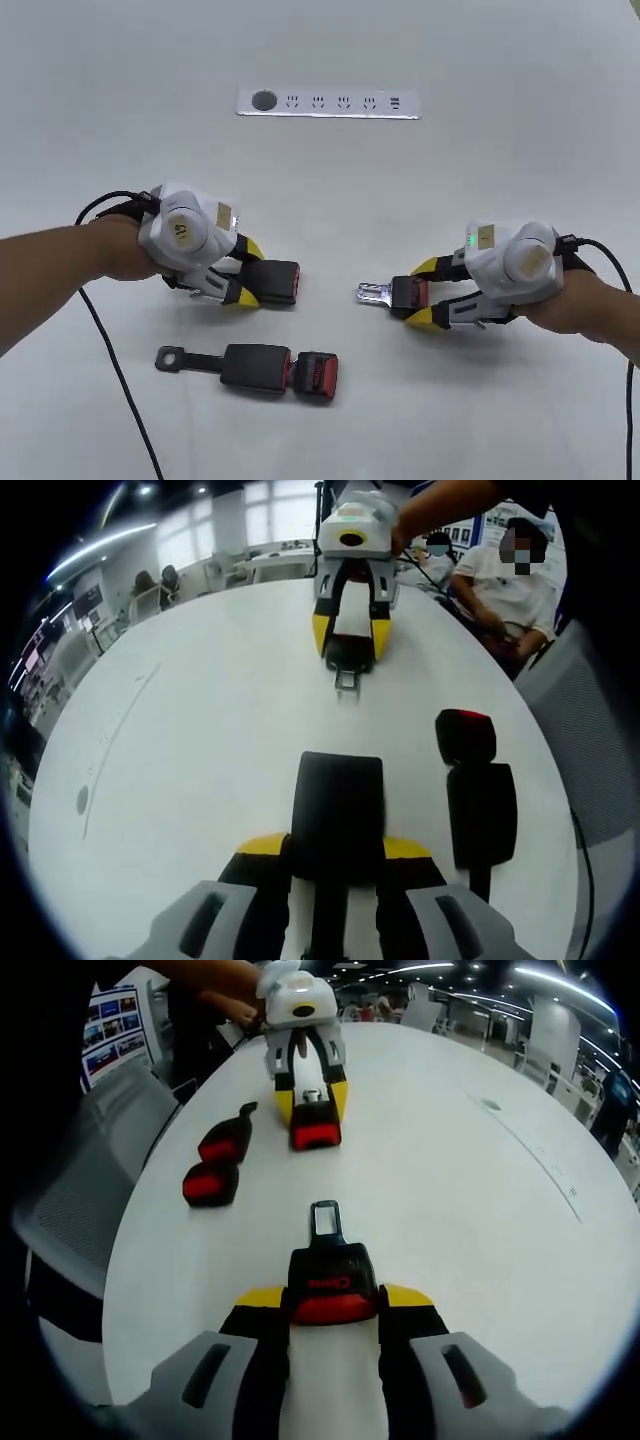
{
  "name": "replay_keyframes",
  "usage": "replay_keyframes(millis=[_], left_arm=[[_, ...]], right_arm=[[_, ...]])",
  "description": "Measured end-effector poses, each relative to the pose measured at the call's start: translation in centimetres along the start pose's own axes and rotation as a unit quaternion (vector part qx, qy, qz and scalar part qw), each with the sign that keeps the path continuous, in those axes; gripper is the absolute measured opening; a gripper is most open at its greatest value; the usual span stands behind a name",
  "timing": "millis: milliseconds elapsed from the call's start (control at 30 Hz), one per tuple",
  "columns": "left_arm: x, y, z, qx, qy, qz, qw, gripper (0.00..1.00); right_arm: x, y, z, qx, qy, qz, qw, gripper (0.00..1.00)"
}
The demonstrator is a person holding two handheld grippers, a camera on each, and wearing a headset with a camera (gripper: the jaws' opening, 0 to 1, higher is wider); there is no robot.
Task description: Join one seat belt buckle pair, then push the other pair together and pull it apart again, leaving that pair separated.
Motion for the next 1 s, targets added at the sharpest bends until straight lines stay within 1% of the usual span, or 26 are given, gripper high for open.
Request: replay_keyframes(millis=[300, 367, 433, 500, 667, 867, 1000], left_arm=[[-0.1, -0.1, -0.1, 0.003, 0.008, 0.000, 1.0000, 0.33], [-0.1, -0.1, -0.1, 0.004, 0.011, 0.000, 0.9999, 0.33], [-0.1, -0.1, -0.2, 0.004, 0.012, 0.000, 0.9999, 0.33], [-0.1, -0.1, -0.2, 0.005, 0.013, 0.000, 0.9999, 0.33], [-0.1, -0.1, -0.1, 0.008, 0.015, 0.000, 0.9999, 0.33], [-0.2, 0.1, 0.0, 0.010, 0.018, 0.000, 0.9998, 0.33], [-0.1, 0.0, -0.1, 0.012, 0.019, -0.001, 0.9997, 0.34]], right_arm=[[-1.7, 0.4, -1.7, 0.007, -0.010, -0.003, 0.9999, 0.33], [-2.1, 0.2, -1.9, 0.009, -0.010, -0.005, 0.9999, 0.33], [-2.5, 0.4, -2.3, 0.012, -0.011, -0.007, 0.9998, 0.33], [-3.0, 0.3, -2.6, 0.014, -0.012, -0.006, 0.9998, 0.33], [-4.0, 0.4, -4.0, 0.011, -0.020, -0.011, 0.9997, 0.33], [-4.6, 0.1, -5.1, 0.015, -0.025, -0.014, 0.9995, 0.33], [-5.0, 0.1, -5.6, 0.015, -0.028, -0.015, 0.9994, 0.33]])
Point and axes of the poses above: the centre of the closed fingertips' face, and the gripper's own axes: x roughly backward along the fingers, y roughly to its left, z roughly out of its underside, the point moved 5 cm from there along x, roughly backward along the fingers, and after that the axes turned 1 degree about z, right-handed, at the moved point
